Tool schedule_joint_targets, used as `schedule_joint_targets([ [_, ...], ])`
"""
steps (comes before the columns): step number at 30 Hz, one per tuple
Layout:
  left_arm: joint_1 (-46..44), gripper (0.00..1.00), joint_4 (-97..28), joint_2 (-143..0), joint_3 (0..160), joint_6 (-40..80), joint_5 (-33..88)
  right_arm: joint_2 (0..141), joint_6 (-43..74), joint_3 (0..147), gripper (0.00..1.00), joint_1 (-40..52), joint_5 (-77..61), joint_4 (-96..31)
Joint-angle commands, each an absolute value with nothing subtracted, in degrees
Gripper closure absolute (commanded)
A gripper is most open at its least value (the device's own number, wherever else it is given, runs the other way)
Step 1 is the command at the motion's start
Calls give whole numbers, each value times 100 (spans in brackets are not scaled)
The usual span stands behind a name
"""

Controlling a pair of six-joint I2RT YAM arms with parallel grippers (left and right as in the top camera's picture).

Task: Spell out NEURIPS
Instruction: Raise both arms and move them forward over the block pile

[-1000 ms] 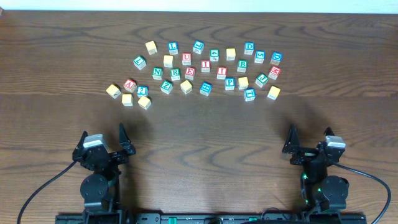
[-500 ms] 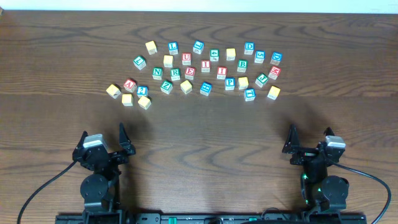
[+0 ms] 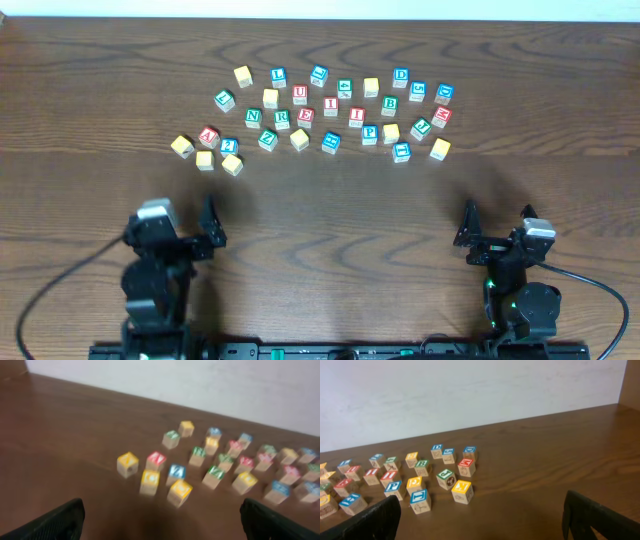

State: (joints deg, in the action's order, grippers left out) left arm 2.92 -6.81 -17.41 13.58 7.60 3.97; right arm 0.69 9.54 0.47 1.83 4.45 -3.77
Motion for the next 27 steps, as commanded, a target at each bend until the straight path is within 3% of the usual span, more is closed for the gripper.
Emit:
schedule_joint_targets([
  [1, 320, 2, -921, -2674, 2523, 843, 749, 34, 871, 32, 1, 150, 432, -388],
  [17, 320, 2, -4331, -6440, 7382, 410, 1286, 34, 871, 32, 1, 150, 572, -56],
  [27, 320, 3, -4534, -6923, 7977, 403, 1282, 34, 867, 139, 1, 150, 255, 215],
])
